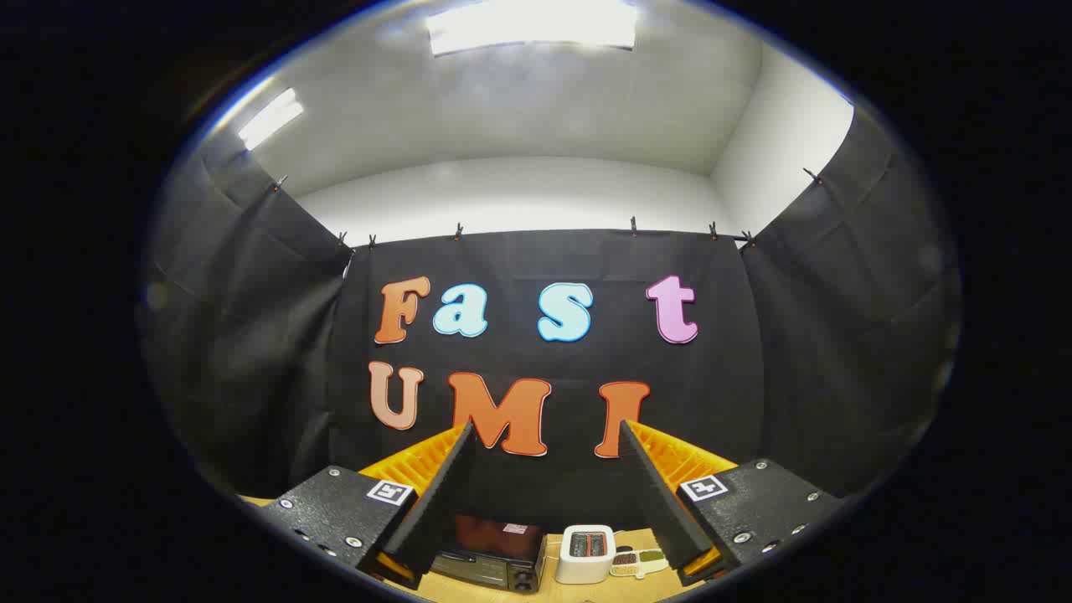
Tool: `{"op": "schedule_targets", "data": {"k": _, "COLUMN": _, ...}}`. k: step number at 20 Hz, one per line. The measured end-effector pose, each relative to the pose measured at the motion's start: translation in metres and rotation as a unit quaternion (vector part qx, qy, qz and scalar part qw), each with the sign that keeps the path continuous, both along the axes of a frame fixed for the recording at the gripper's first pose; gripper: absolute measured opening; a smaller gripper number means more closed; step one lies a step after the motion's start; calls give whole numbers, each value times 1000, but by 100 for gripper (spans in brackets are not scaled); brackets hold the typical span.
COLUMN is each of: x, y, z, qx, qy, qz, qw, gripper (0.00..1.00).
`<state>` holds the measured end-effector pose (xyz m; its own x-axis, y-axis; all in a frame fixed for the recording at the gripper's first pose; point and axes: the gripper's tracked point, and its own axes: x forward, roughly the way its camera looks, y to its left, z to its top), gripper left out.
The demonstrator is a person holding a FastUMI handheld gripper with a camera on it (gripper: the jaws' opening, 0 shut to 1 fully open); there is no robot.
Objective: Open the toaster oven, put the food inside, and close the toaster oven door.
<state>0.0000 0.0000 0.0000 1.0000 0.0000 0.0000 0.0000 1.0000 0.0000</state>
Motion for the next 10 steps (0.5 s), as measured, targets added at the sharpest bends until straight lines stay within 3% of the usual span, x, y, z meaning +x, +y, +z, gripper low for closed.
{"op": "schedule_targets", "data": {"k": 10, "x": -7, "y": 5, "z": 9, "qx": 6, "qy": -9, "qz": 13, "qw": 1000, "gripper": 100}}
